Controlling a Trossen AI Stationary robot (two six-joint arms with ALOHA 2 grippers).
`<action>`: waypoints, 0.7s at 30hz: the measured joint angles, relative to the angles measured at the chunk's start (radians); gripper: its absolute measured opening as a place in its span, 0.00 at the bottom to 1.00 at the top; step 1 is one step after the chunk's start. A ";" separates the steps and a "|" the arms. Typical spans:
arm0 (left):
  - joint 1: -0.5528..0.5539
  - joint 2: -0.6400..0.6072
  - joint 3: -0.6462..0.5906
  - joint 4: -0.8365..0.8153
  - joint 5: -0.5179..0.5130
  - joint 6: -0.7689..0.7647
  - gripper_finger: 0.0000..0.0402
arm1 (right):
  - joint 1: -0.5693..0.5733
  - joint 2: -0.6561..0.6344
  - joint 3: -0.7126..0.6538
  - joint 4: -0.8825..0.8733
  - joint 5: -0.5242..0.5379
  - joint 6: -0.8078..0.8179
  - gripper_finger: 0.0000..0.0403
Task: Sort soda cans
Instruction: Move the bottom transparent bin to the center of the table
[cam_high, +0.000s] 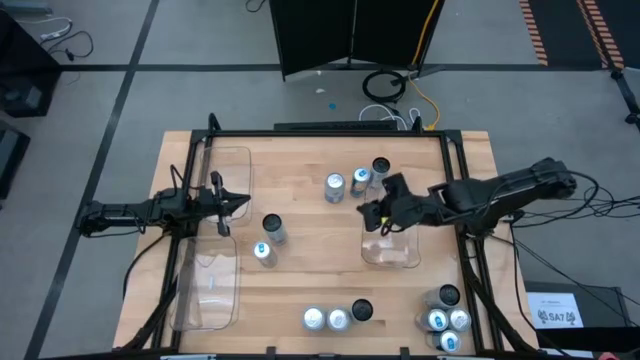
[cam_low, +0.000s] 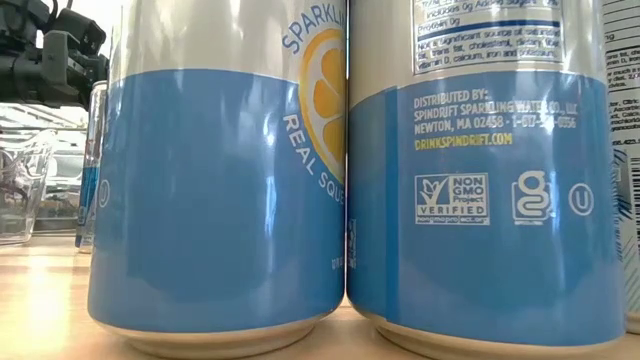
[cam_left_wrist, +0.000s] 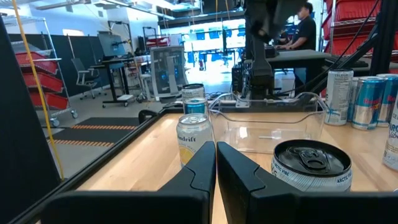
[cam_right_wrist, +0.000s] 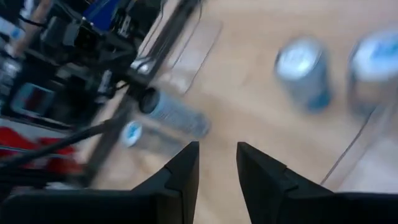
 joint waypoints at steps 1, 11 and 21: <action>0.000 0.000 0.000 0.000 0.000 0.000 0.07 | -0.003 0.000 0.000 -0.001 0.031 -0.066 0.25; 0.000 0.000 0.000 0.000 0.000 0.161 0.07 | -0.048 0.008 -0.001 0.003 0.129 -0.342 0.25; 0.000 0.000 0.000 0.033 0.000 -0.263 0.07 | -0.045 0.006 -0.001 0.001 0.024 -0.344 0.25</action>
